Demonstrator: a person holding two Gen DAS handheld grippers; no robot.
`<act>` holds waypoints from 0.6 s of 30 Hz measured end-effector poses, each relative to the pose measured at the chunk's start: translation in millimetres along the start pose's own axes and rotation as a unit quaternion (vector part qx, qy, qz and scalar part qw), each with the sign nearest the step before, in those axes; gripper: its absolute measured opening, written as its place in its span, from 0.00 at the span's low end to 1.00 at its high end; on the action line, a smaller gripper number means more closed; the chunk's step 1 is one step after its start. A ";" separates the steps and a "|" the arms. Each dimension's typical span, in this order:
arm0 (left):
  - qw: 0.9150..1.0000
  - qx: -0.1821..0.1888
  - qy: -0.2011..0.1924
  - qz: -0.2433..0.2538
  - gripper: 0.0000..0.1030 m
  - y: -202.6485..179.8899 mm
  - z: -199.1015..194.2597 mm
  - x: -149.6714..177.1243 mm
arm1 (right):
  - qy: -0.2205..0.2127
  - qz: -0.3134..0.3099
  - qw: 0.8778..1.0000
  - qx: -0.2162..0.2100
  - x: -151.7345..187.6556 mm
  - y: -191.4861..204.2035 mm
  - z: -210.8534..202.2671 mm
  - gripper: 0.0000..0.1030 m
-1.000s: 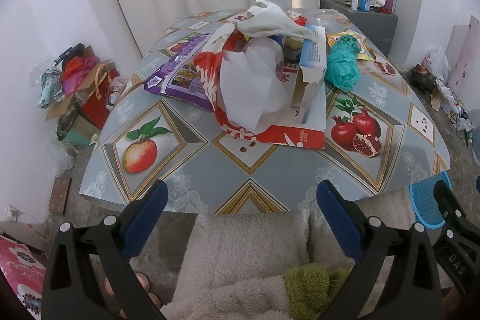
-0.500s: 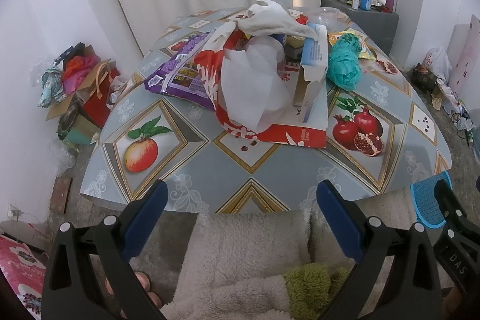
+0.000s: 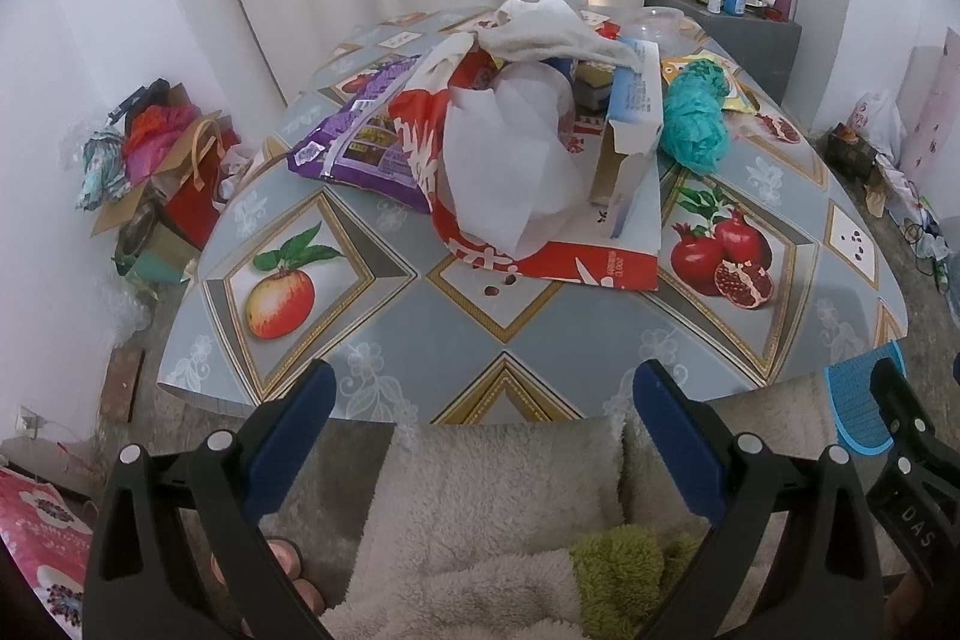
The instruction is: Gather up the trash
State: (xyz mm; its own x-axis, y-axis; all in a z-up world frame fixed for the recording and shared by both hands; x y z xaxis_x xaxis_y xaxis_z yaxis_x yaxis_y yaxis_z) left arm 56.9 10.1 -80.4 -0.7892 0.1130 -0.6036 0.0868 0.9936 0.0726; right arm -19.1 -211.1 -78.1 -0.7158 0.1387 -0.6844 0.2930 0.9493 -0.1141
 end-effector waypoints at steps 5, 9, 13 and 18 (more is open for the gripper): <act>1.000 0.002 0.002 0.001 0.94 2.1 3.5 -2.4 | -0.012 -0.011 1.000 0.007 -3.7 2.7 3.6 0.92; 1.000 0.000 -0.001 -0.001 0.94 7.3 6.7 -11.4 | -0.042 -0.026 0.999 0.006 -17.1 5.2 3.8 0.92; 1.000 0.022 -0.021 -0.007 0.94 14.1 8.3 -30.9 | -0.080 -0.038 0.996 0.001 -37.1 6.0 3.0 0.92; 0.992 0.096 -0.075 -0.020 0.94 17.8 2.0 -62.3 | -0.117 -0.049 0.991 -0.042 -64.0 13.4 7.3 0.92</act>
State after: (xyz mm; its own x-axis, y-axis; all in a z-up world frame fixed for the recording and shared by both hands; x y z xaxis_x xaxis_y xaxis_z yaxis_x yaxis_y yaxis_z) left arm 108.8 20.7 -43.1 -0.6956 0.0590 -0.7160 0.1826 0.9784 -0.0968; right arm 35.2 -209.4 -41.1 -0.5695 -0.0158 -0.8218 0.1688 0.9763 -0.1357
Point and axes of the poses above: each gripper's, at about its wrist camera, not at the fingertips, and z roughly the way its jaws point, y to its left, x to its underside, the point moved 9 cm from there along z, roughly the way its jaws point, and after that the axes turned 7 degrees about -z, right-handed, at the moved point
